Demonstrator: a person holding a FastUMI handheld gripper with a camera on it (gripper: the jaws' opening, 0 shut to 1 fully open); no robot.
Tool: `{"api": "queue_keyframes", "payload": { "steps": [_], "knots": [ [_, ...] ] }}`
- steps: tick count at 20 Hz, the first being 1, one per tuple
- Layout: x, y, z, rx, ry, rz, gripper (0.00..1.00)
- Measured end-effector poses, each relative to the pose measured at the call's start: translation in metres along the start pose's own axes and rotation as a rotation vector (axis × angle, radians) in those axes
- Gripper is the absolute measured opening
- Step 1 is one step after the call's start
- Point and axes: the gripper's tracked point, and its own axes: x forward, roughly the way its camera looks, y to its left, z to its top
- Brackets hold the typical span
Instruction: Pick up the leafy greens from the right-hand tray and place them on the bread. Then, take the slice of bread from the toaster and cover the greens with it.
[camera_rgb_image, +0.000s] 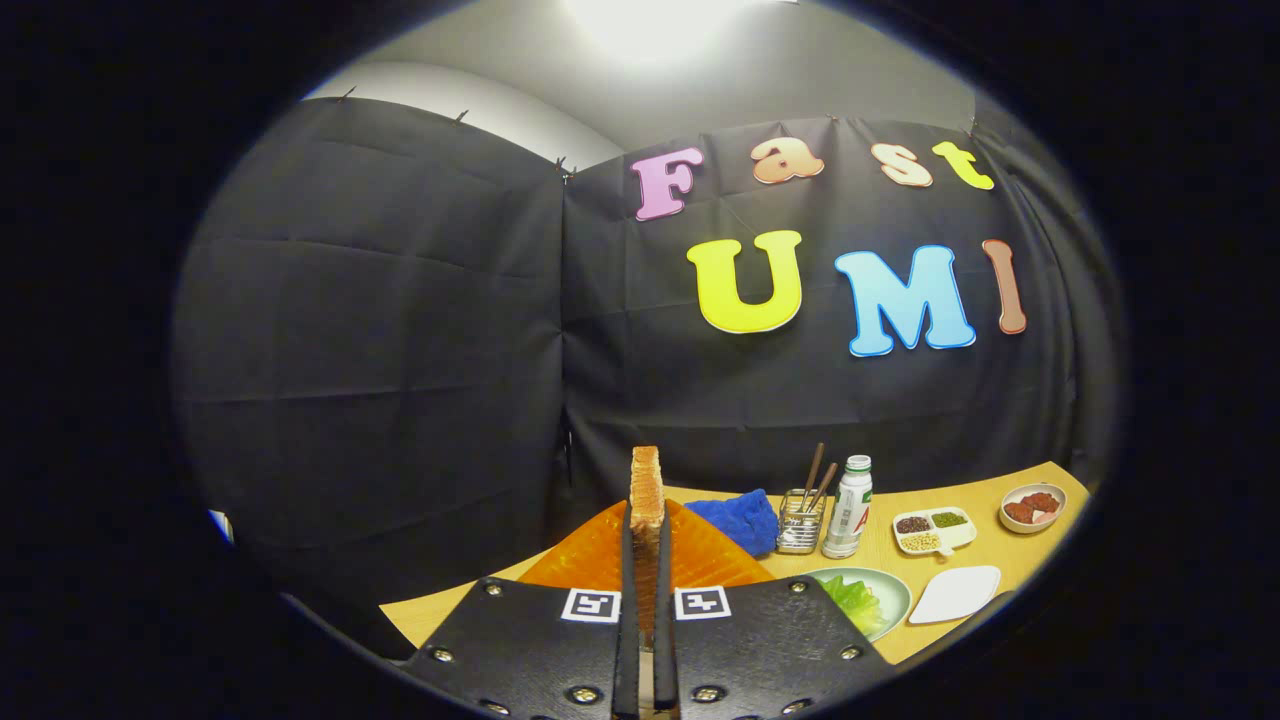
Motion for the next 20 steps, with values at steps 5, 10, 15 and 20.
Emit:
{"api": "queue_keyframes", "payload": {
  "steps": [5, 10, 15, 20],
  "knots": [
    [-0.01, -0.056, 0.003, -0.028, -0.008, -0.102, 0.06],
    [-0.01, -0.103, -0.029, 0.025, 0.038, -0.143, 0.06],
    [-0.005, -0.135, -0.052, 0.035, 0.074, -0.196, 0.06],
    [0.009, -0.157, -0.089, 0.018, 0.127, -0.228, 0.06]
  ]
}}
